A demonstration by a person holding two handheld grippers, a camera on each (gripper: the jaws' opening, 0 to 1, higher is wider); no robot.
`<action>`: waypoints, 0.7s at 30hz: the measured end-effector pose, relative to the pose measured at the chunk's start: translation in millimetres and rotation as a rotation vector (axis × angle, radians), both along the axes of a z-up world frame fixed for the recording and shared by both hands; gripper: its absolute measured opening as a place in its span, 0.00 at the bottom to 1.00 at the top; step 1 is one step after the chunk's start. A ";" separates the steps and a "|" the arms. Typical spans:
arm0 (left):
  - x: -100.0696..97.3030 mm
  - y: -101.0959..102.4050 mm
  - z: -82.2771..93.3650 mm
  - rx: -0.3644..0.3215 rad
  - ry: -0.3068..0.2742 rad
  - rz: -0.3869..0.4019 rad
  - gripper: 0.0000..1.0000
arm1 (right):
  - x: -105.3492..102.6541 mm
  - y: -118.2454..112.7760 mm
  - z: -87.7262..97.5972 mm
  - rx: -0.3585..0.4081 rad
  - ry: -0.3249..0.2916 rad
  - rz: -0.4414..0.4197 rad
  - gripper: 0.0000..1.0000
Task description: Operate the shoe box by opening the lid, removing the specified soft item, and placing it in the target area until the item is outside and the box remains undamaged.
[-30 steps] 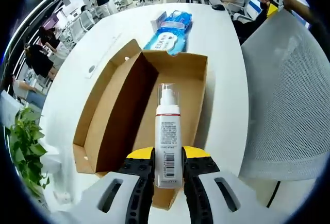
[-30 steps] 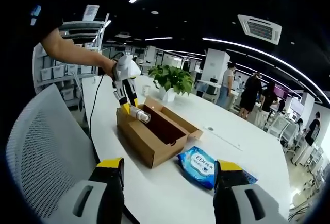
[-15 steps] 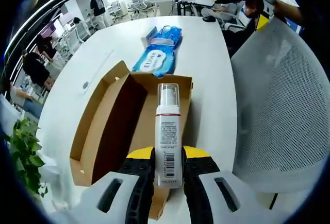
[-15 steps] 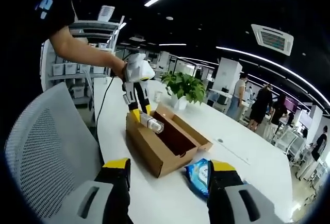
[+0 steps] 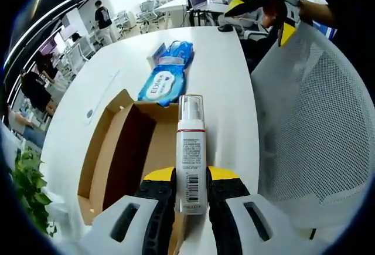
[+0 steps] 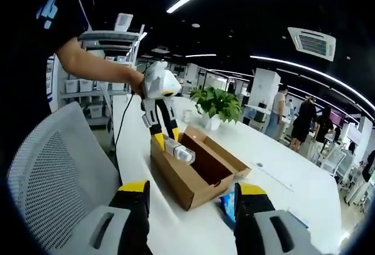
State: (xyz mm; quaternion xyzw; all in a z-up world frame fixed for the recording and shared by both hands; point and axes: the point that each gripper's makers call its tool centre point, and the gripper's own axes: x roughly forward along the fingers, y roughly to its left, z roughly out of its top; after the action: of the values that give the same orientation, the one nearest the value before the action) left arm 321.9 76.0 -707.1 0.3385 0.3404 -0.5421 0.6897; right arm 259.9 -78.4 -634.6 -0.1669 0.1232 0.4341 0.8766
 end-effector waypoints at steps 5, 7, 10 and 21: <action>-5.6 -12.6 3.7 -0.033 0.003 -0.038 0.18 | 0.7 4.4 -1.3 0.004 0.005 0.015 0.55; -7.6 -17.7 4.1 -0.044 0.004 -0.048 0.18 | 1.0 7.2 -1.9 0.008 0.008 0.024 0.54; -11.5 -25.6 4.3 -0.068 0.017 -0.056 0.18 | 1.5 10.7 -3.7 0.006 0.011 0.036 0.53; -26.6 -42.8 4.8 -0.096 0.023 -0.126 0.18 | 3.0 18.6 -11.0 0.008 0.022 0.062 0.51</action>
State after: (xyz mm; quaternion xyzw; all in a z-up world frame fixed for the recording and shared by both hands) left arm 295.3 33.2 -702.3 0.3195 0.2997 -0.6041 0.6657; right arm 262.9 -59.8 -645.6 -0.1624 0.1261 0.4636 0.8619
